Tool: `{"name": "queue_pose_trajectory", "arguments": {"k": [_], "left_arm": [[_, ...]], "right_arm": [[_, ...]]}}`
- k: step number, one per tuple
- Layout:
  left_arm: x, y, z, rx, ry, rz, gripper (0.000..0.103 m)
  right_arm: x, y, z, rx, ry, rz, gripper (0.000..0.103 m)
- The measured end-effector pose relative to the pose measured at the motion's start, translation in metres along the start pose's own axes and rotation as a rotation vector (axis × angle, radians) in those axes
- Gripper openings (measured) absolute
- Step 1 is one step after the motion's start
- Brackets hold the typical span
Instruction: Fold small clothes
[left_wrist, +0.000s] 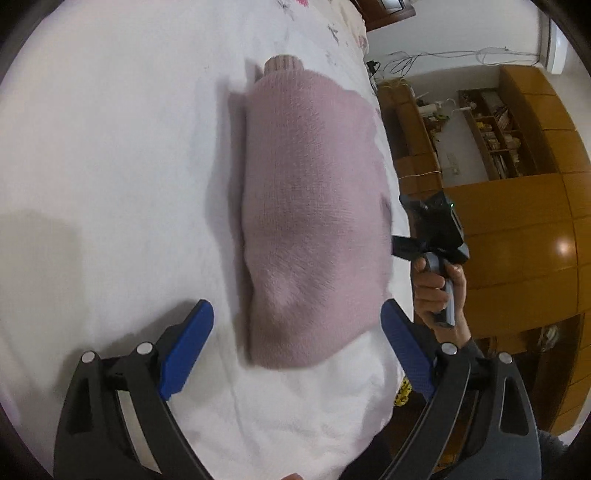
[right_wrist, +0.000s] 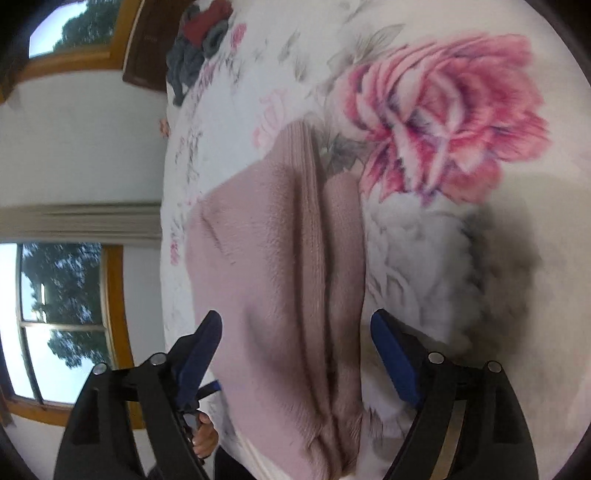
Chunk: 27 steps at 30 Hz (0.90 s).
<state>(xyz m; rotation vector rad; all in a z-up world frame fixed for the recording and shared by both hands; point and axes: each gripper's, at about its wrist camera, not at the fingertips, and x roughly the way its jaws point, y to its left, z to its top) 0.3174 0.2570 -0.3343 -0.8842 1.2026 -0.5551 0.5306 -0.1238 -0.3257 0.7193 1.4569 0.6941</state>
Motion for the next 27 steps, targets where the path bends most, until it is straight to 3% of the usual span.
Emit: {"name": "queue_pose_trajectory", "arguments": {"k": [10, 14, 17, 18, 19, 27], "left_arm": [[0.055, -0.015, 0.018, 0.028, 0.087, -0.106, 0.088], [0.066, -0.023, 0.016, 0.028, 0.106, -0.058, 0.064], [0.069, -0.028, 0.015, 0.028, 0.109, -0.014, 0.049], [0.068, -0.028, 0.017, 0.024, 0.109, -0.007, 0.043], [0.067, -0.032, 0.019, 0.027, 0.109, 0.004, 0.041], [0.039, -0.063, 0.031, 0.067, 0.104, 0.065, 0.031]], "right_arm": [[0.027, 0.004, 0.015, -0.049, 0.033, 0.012, 0.084], [0.034, 0.010, 0.014, -0.067, 0.027, 0.018, 0.083], [0.039, 0.017, 0.012, -0.084, 0.012, -0.010, 0.067], [0.037, 0.018, 0.010, -0.086, 0.002, -0.010, 0.053], [0.035, 0.019, 0.009, -0.087, -0.007, -0.005, 0.050], [0.017, 0.064, -0.009, -0.123, -0.098, 0.003, 0.045]]}}
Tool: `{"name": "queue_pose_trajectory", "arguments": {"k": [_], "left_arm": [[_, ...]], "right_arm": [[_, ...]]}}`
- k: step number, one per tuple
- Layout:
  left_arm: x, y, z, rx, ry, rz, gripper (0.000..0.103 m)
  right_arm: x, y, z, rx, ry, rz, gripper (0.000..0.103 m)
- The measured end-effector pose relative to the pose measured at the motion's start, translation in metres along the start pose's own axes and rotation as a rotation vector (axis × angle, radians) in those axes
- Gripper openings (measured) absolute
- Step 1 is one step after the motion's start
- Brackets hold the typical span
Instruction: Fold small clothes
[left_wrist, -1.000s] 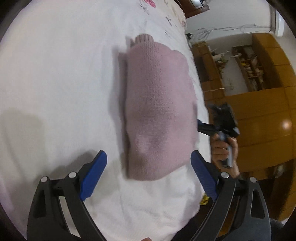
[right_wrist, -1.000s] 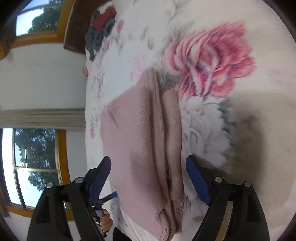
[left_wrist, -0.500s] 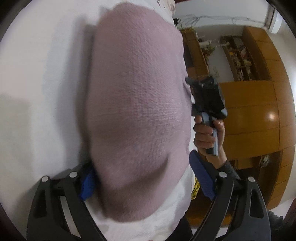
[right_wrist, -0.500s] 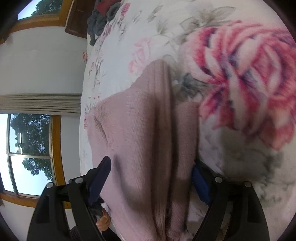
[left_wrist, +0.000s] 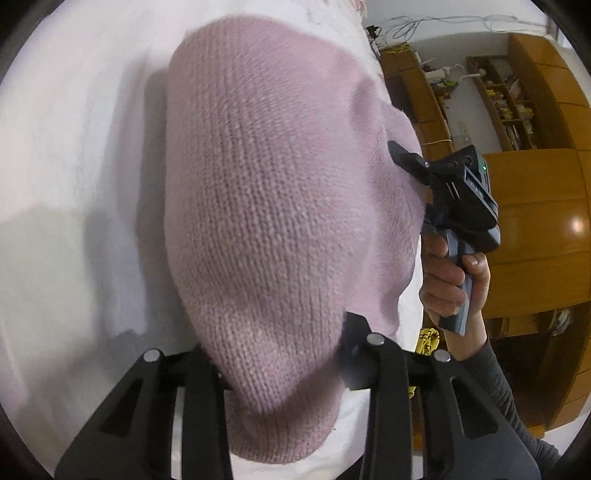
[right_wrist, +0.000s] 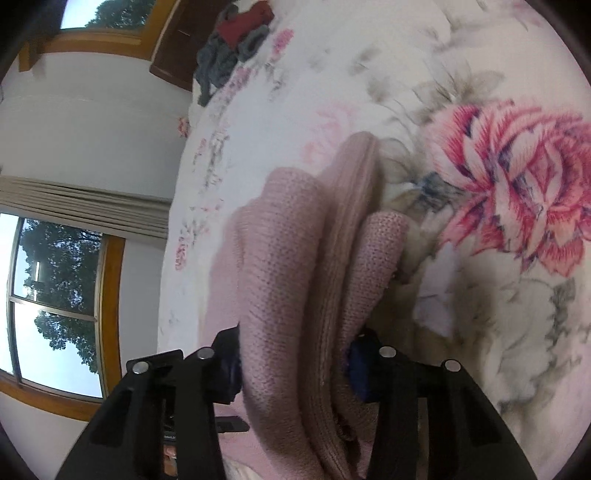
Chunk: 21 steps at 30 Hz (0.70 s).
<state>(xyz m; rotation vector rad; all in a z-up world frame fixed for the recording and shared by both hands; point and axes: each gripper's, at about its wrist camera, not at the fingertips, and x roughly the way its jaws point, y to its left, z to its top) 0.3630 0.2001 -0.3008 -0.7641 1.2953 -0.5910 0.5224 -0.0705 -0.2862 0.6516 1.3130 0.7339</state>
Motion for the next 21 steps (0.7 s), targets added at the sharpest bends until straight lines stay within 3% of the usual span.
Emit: {"name": "queue_pose_trajectory", "arguments": {"k": [7, 12, 15, 17, 21], "left_arm": [[-0.063, -0.029, -0.021, 0.071, -0.037, 0.005, 0.031], [-0.124, -0.018, -0.082, 0.063, -0.085, 0.017, 0.031], [-0.154, 0.010, -0.137, 0.024, -0.109, 0.037, 0.031], [-0.161, 0.038, -0.170, -0.054, -0.115, 0.031, 0.031], [-0.138, 0.096, -0.213, -0.181, -0.067, 0.108, 0.037]], "right_arm": [[-0.018, 0.055, -0.020, -0.026, -0.019, 0.051, 0.045], [0.000, 0.094, -0.068, -0.033, 0.024, 0.141, 0.045], [0.028, 0.109, -0.104, -0.043, 0.085, 0.177, 0.045], [0.054, 0.112, -0.130, -0.041, 0.135, 0.185, 0.045], [0.113, 0.087, -0.175, 0.011, 0.220, 0.112, 0.047]]}}
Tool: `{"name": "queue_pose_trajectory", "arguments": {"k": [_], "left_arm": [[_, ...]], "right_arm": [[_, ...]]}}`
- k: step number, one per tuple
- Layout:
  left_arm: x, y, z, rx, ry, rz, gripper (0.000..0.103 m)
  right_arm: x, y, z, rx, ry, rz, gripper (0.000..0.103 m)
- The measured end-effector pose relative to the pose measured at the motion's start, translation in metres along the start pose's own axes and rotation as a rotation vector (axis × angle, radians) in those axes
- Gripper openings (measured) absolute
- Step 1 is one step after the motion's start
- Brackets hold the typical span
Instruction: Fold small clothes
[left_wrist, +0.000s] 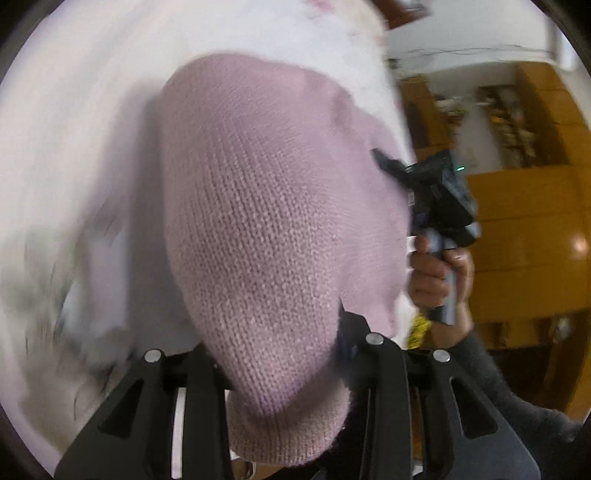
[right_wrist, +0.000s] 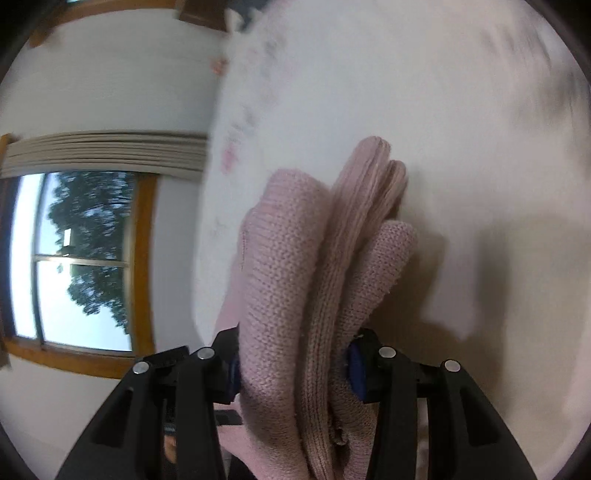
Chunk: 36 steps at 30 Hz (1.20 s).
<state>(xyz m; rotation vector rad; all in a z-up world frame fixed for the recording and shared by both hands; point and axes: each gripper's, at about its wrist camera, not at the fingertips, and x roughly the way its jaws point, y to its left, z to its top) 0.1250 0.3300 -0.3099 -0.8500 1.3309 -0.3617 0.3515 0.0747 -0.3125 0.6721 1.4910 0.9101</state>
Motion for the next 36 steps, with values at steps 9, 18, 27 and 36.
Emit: {"name": "queue_pose_trajectory", "arguments": {"k": [9, 18, 27, 36], "left_arm": [[-0.085, -0.034, -0.033, 0.089, -0.293, 0.093, 0.075], [0.009, -0.014, -0.046, 0.026, -0.102, -0.076, 0.044], [-0.044, -0.039, -0.016, 0.109, -0.191, -0.166, 0.057], [-0.010, -0.032, 0.098, 0.064, -0.197, -0.039, 0.021]], "right_arm": [[-0.066, 0.011, -0.038, -0.023, -0.150, -0.091, 0.068], [-0.030, 0.036, -0.058, -0.121, -0.140, -0.200, 0.015], [-0.050, 0.024, -0.054, -0.123, -0.197, -0.188, 0.042], [-0.024, 0.048, 0.001, -0.177, -0.237, -0.243, 0.010]]}}
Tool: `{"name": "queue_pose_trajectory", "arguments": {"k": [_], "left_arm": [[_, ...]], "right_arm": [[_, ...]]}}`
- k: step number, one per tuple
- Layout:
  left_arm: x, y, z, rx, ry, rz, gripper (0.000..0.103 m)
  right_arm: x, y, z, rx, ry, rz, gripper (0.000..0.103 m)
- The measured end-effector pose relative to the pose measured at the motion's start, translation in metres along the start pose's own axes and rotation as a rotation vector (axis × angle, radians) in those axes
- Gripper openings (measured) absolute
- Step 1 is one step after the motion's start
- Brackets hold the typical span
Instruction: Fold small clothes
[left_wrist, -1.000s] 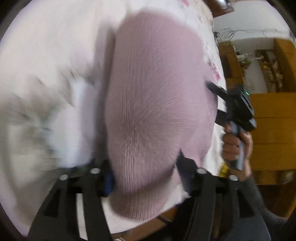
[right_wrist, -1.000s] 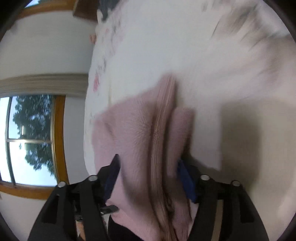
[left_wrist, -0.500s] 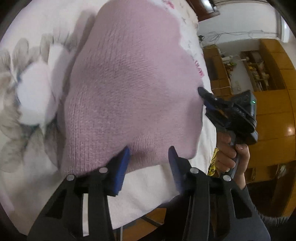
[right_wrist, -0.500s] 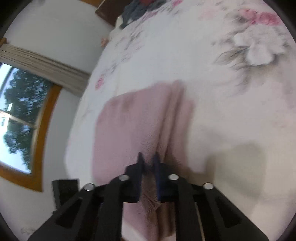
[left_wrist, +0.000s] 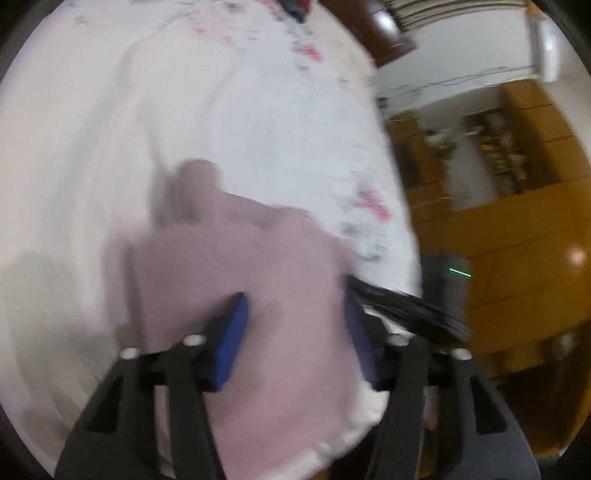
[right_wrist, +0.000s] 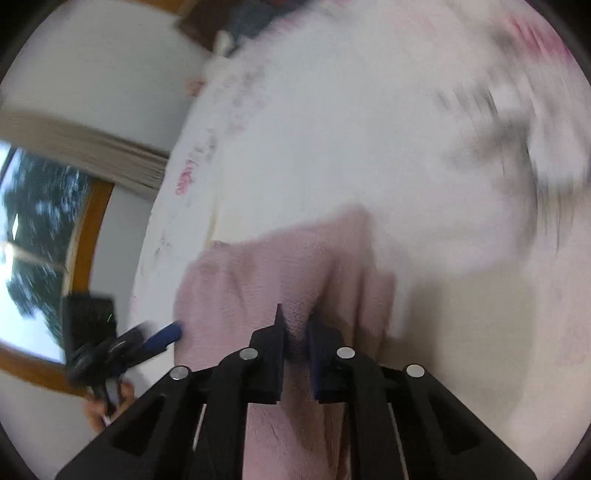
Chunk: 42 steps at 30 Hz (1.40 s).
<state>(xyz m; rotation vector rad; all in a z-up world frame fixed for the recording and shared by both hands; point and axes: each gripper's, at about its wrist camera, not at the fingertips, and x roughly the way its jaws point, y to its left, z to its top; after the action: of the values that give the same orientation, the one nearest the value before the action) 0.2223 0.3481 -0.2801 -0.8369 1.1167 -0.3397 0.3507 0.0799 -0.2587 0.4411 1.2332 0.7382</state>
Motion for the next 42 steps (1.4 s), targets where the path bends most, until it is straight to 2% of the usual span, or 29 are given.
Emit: {"name": "queue_pose_trajectory", "arguments": {"k": [2, 3, 4, 6, 8, 9, 11, 12, 14, 15, 16, 17, 19, 20, 21, 23, 24, 25, 27, 30, 31, 32, 33, 35, 36, 38, 39, 41, 42], "left_arm": [[0.007, 0.015, 0.001, -0.047, -0.005, -0.036, 0.013], [0.004, 0.020, -0.002, -0.049, -0.008, -0.046, 0.011], [0.003, 0.022, -0.005, -0.048, -0.006, -0.052, 0.011], [-0.006, 0.017, -0.006, -0.036, -0.010, -0.049, 0.016], [-0.023, 0.005, -0.009, -0.001, -0.037, -0.082, 0.021], [-0.034, -0.006, -0.014, 0.034, -0.049, -0.120, 0.021], [-0.042, -0.022, -0.025, 0.088, -0.039, -0.157, 0.023], [-0.039, -0.023, -0.030, 0.108, -0.021, -0.136, 0.023], [-0.021, -0.019, -0.034, 0.126, 0.034, -0.040, 0.023], [-0.007, -0.010, -0.036, 0.133, 0.070, 0.053, 0.013], [0.000, -0.004, -0.038, 0.152, 0.081, 0.098, 0.005], [0.003, 0.001, -0.037, 0.153, 0.081, 0.116, 0.001], [-0.008, 0.000, -0.036, 0.113, 0.067, 0.094, 0.000], [-0.022, -0.009, -0.040, 0.128, 0.041, 0.074, 0.013], [-0.033, -0.011, -0.048, 0.144, 0.032, 0.040, 0.019], [-0.046, -0.028, -0.063, 0.204, 0.032, 0.020, 0.020], [-0.044, -0.030, -0.066, 0.218, 0.040, 0.039, 0.021], [-0.035, -0.026, -0.071, 0.226, 0.063, 0.107, 0.022], [-0.017, -0.013, -0.073, 0.247, 0.090, 0.199, 0.002], [-0.018, -0.013, -0.071, 0.201, 0.073, 0.192, 0.000], [-0.026, -0.021, -0.075, 0.214, 0.059, 0.184, 0.004], [-0.037, -0.023, -0.076, 0.221, 0.052, 0.150, 0.012], [-0.042, -0.036, -0.082, 0.234, 0.041, 0.113, 0.014], [-0.053, -0.036, -0.098, 0.240, 0.035, 0.107, 0.017], [-0.050, -0.031, -0.108, 0.225, 0.051, 0.129, 0.018], [-0.025, -0.010, -0.127, 0.200, 0.112, 0.241, 0.020], [-0.015, -0.004, -0.130, 0.185, 0.130, 0.253, 0.019], [-0.008, -0.001, -0.134, 0.175, 0.127, 0.261, 0.019], [-0.014, -0.007, -0.133, 0.171, 0.104, 0.262, 0.025]], "right_arm": [[0.002, 0.004, -0.004, -0.048, -0.045, -0.029, 0.010], [0.015, -0.008, -0.004, -0.022, -0.018, -0.086, 0.010], [0.029, -0.018, -0.006, 0.012, 0.011, -0.100, 0.013], [0.036, -0.029, -0.005, 0.069, 0.028, -0.061, 0.016], [0.025, -0.022, -0.004, 0.047, 0.018, -0.058, 0.025], [0.016, -0.011, -0.004, 0.030, -0.008, -0.075, 0.026], [-0.008, 0.005, -0.014, -0.014, -0.061, -0.045, 0.026], [-0.019, 0.008, -0.022, -0.043, -0.062, -0.035, 0.026], [-0.008, 0.015, -0.036, -0.086, 0.022, -0.022, 0.024], [-0.006, 0.007, -0.042, -0.094, 0.058, -0.039, 0.019], [0.001, 0.000, -0.044, -0.107, 0.082, -0.083, 0.012], [0.005, -0.007, -0.044, -0.120, 0.088, -0.123, 0.000], [0.000, -0.013, -0.039, -0.084, 0.084, -0.129, 0.000], [-0.006, -0.008, -0.038, -0.078, 0.080, -0.121, 0.000], [-0.013, 0.004, -0.041, -0.108, 0.072, -0.115, 0.005], [-0.029, 0.024, -0.056, -0.174, 0.073, -0.082, 0.005], [-0.030, 0.028, -0.063, -0.202, 0.092, -0.087, 0.005], [-0.025, 0.032, -0.070, -0.230, 0.113, -0.118, 0.005], [-0.004, 0.022, -0.078, -0.262, 0.155, -0.216, 0.000], [0.000, 0.016, -0.078, -0.225, 0.157, -0.224, 0.000], [-0.008, 0.023, -0.079, -0.228, 0.147, -0.223, 0.002], [-0.015, 0.029, -0.082, -0.235, 0.138, -0.219, 0.005], [-0.026, 0.037, -0.087, -0.249, 0.124, -0.211, 0.005], [-0.036, 0.046, -0.101, -0.275, 0.124, -0.204, 0.005], [-0.033, 0.048, -0.111, -0.292, 0.137, -0.221, 0.005], [-0.015, 0.041, -0.125, -0.311, 0.189, -0.293, 0.005], [0.000, 0.039, -0.131, -0.318, 0.215, -0.334, 0.000], [0.010, 0.033, -0.135, -0.303, 0.211, -0.343, 0.000], [0.005, 0.035, -0.135, -0.293, 0.206, -0.344, 0.001]]}}
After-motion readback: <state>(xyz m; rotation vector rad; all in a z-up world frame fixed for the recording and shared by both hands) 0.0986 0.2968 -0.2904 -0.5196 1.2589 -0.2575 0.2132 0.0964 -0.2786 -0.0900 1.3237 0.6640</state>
